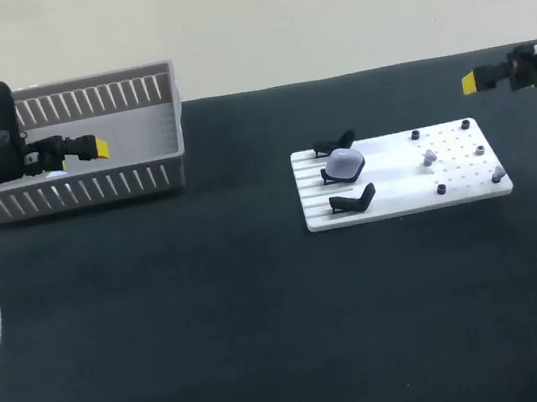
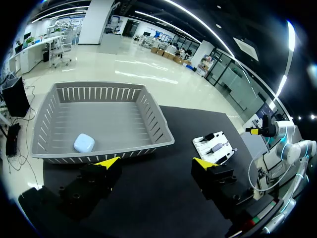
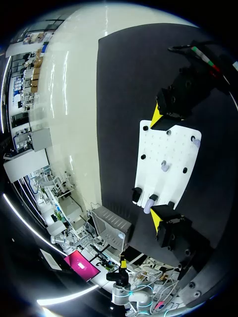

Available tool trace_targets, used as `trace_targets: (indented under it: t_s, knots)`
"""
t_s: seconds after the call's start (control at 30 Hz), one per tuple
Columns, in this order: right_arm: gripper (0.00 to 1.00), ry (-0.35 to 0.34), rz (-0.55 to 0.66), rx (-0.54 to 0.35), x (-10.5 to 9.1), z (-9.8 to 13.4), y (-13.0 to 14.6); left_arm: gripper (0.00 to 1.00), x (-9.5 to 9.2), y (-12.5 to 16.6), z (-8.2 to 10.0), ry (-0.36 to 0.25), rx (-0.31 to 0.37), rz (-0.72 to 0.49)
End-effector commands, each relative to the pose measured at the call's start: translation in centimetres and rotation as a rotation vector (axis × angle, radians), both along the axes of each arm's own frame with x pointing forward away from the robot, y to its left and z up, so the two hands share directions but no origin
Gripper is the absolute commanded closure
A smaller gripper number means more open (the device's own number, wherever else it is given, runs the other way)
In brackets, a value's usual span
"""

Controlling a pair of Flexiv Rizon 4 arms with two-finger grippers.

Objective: Pick up each earbud case from the left stands, insert the matching earbuds, close the lid, and place the case in the box.

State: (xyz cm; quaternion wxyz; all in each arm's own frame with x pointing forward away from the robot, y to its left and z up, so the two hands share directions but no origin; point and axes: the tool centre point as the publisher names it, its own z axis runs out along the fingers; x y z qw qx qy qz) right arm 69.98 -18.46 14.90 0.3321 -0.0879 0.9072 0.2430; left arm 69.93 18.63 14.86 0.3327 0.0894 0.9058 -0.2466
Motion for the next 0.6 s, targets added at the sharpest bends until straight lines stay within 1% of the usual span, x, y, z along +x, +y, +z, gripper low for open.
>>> trace_targets:
  t_s: [0.03, 0.5, 0.57, 0.6]
  knots:
    - [0.00, 0.000, -0.001, -0.002, -0.03, 0.03, 0.01, 0.00, 0.02, -0.12, 0.12, 0.005, 0.006, 0.004]
    - [0.00, 0.000, -0.001, -0.002, -0.03, 0.03, 0.01, 0.00, 0.02, -0.12, 0.12, 0.005, 0.006, 0.004]
    - [0.00, 0.000, -0.001, -0.002, -0.03, 0.03, 0.01, 0.00, 0.02, -0.27, 0.02, 0.024, -0.033, -0.032]
    - [0.00, 0.000, -0.001, -0.002, -0.03, 0.03, 0.01, 0.00, 0.02, -0.50, 0.00, 0.026, -0.031, -0.058]
